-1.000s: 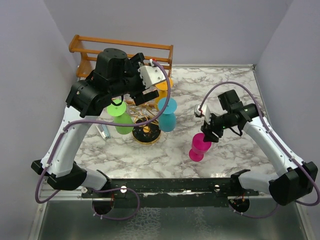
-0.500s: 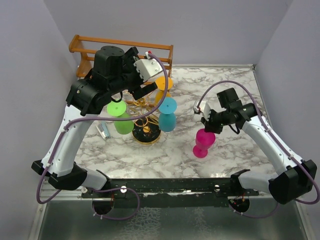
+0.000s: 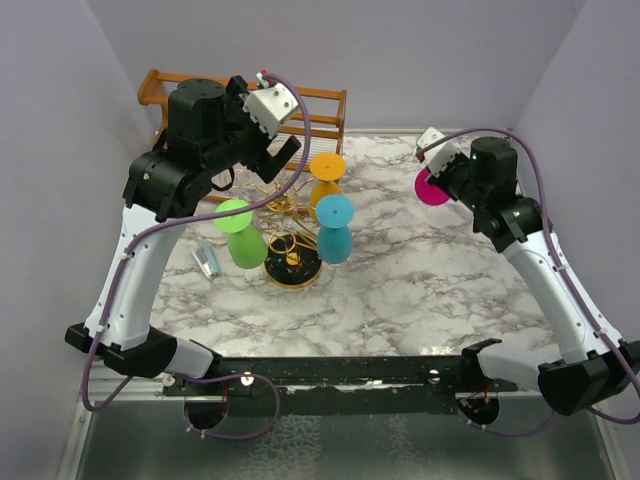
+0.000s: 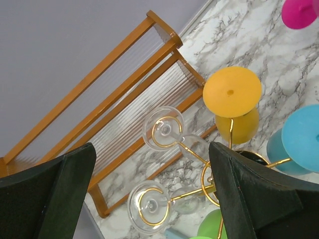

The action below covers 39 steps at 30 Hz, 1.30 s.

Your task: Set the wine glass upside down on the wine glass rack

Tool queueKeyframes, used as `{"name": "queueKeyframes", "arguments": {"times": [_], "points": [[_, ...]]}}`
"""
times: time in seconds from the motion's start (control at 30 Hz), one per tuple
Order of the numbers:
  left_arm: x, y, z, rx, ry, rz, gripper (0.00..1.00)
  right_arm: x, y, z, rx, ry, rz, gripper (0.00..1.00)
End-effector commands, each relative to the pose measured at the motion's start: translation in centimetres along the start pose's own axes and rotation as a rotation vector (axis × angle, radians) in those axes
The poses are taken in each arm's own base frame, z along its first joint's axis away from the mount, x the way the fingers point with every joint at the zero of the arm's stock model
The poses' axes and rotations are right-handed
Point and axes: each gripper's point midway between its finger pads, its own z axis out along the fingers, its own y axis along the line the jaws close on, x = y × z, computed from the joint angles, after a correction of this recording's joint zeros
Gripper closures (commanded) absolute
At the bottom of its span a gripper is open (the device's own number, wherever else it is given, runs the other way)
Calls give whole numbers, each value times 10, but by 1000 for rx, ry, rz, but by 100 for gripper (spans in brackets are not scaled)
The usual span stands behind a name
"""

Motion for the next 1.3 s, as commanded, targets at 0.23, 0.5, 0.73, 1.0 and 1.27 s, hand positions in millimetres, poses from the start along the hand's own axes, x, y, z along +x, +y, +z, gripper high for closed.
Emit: {"name": "queueKeyframes", "arguments": {"times": [0.23, 0.5, 0.73, 1.0, 1.27], "points": [[-26, 42, -14, -62, -162, -287, 1, -85, -123, -29, 394, -179, 71, 99], [-27, 47, -12, -6, -216, -460, 2, -162, -135, -60, 276, -447, 211, 99], [-49, 37, -8, 113, -304, -595, 5, -222, -105, -79, -4, -673, 258, 99], [-70, 23, 7, 284, -382, -785, 10, -255, -70, -97, -279, -806, 318, 99], [-66, 8, 26, 419, -358, -945, 16, -260, -52, -99, -395, -833, 338, 99]]}}
